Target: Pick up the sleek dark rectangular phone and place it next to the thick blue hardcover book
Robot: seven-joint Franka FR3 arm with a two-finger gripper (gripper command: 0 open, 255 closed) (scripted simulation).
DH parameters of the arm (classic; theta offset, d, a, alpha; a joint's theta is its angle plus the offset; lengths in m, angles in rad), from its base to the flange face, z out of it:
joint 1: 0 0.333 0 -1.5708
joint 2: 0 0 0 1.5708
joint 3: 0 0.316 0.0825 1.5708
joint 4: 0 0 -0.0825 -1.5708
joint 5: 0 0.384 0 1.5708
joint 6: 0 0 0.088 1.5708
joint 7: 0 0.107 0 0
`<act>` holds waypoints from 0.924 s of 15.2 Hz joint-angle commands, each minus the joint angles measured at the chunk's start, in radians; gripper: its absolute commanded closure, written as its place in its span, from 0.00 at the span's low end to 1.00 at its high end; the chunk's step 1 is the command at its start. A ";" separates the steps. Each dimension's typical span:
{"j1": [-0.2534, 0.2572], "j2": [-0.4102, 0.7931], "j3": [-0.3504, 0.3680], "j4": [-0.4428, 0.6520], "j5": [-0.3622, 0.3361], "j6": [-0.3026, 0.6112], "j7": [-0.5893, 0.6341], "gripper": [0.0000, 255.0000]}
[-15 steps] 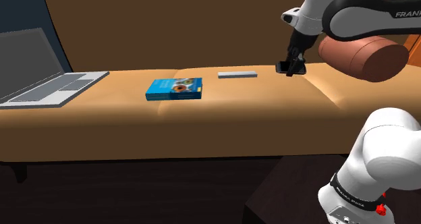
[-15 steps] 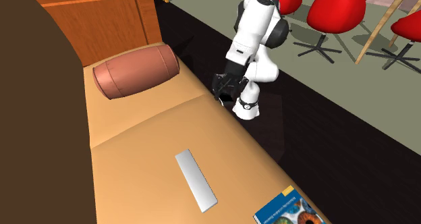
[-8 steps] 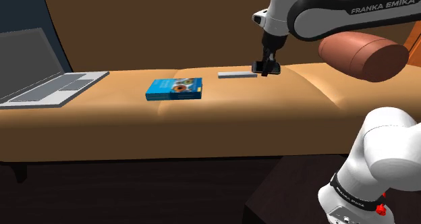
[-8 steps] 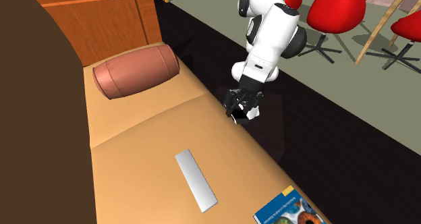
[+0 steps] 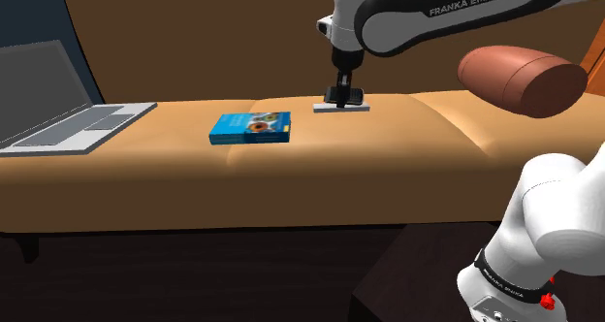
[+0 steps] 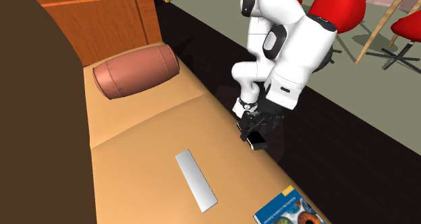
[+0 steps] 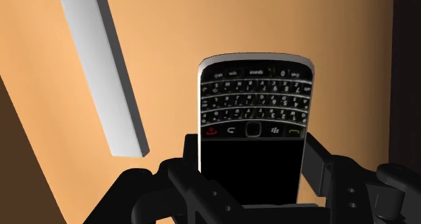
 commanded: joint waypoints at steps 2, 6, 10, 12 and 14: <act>0.014 0.110 0.024 0.103 0.009 -0.003 0.034 1.00; 0.030 0.258 0.049 0.260 0.015 -0.023 0.067 1.00; 0.031 0.286 0.052 0.253 0.010 0.009 0.083 1.00; 0.031 0.288 0.051 0.229 0.006 0.034 0.091 1.00; 0.030 0.292 0.050 0.206 0.002 0.059 0.099 1.00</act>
